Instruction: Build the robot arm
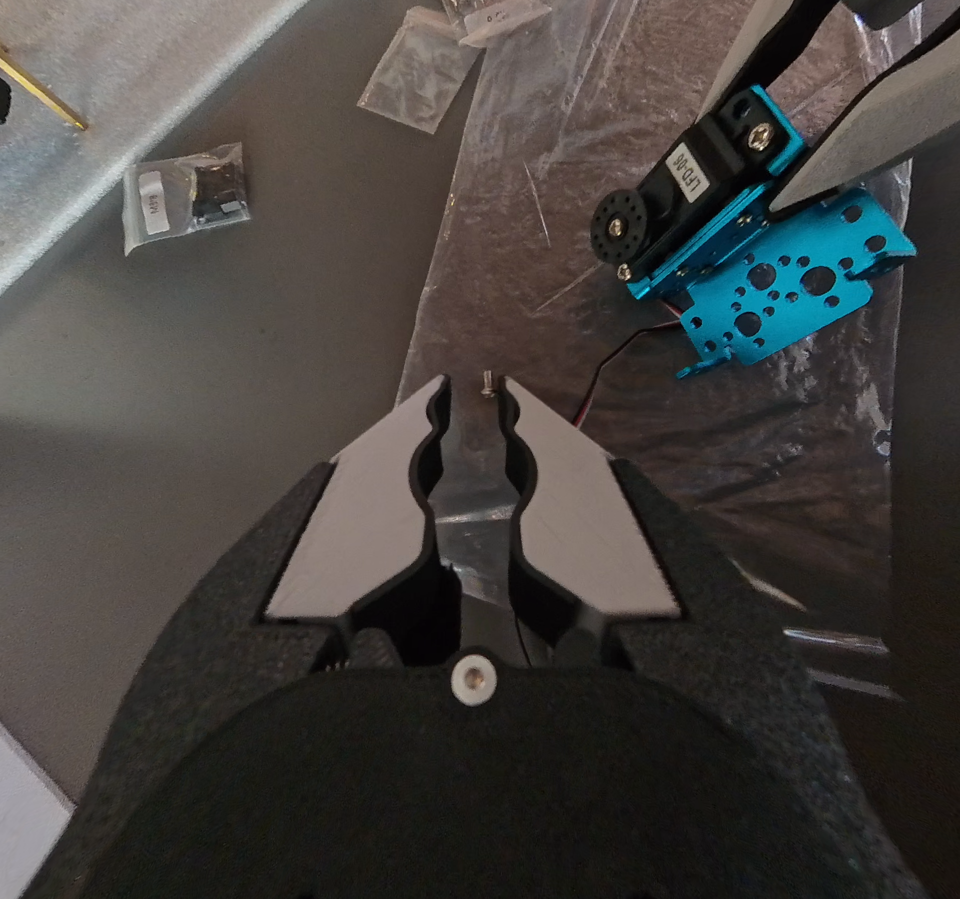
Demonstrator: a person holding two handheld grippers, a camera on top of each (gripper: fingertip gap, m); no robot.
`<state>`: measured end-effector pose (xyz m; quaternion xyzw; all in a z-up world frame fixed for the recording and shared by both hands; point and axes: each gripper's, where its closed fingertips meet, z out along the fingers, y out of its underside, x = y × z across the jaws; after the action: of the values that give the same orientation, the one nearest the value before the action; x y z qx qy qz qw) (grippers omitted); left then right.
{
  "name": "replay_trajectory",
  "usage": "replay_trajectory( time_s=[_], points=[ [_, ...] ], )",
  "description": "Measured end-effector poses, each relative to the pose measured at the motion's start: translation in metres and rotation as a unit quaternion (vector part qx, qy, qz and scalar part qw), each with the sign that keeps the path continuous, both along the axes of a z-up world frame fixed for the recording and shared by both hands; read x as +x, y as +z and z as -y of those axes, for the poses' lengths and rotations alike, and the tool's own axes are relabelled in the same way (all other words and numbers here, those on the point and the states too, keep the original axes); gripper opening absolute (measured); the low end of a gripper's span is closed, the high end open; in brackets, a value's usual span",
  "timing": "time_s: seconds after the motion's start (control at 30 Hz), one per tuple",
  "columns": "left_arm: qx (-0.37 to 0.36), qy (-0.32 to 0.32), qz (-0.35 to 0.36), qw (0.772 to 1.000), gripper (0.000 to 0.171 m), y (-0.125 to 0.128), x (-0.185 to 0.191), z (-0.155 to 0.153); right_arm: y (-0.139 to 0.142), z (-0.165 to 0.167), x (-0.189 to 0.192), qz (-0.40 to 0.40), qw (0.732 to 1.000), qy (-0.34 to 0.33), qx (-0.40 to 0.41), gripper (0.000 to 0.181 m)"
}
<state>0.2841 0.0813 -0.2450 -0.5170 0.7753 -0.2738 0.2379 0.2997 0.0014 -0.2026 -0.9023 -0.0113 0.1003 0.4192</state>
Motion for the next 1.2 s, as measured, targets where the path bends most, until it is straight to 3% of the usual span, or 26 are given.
replay_trajectory(
  time_s=[0.07, 0.23, 0.47, 0.7, 1.2],
  points=[
    [-0.02, -0.01, -0.004, 1.0, 0.006, -0.001, -0.002, 0.004, 0.0, 0.0, 0.0, 0.001, 1.0, 0.0, 0.0, 0.027],
    [-0.009, -0.044, 0.005, 0.999, 0.006, -0.001, -0.001, 0.005, 0.0, -0.001, -0.002, 0.004, 1.0, 0.004, 0.002, 0.027],
    [0.039, -0.156, 0.032, 0.986, 0.004, 0.004, -0.004, 0.009, 0.001, -0.002, -0.005, 0.009, 1.0, 0.013, 0.006, 0.027],
    [-0.078, -0.236, 0.104, 0.963, 0.004, 0.074, -0.003, 0.054, 0.003, -0.013, -0.018, 0.026, 0.999, 0.03, 0.009, 0.026],
    [-0.07, -0.287, 0.068, 0.953, 0.004, 0.061, -0.004, 0.067, 0.003, -0.016, -0.027, 0.039, 0.998, 0.044, 0.012, 0.026]
  ],
)
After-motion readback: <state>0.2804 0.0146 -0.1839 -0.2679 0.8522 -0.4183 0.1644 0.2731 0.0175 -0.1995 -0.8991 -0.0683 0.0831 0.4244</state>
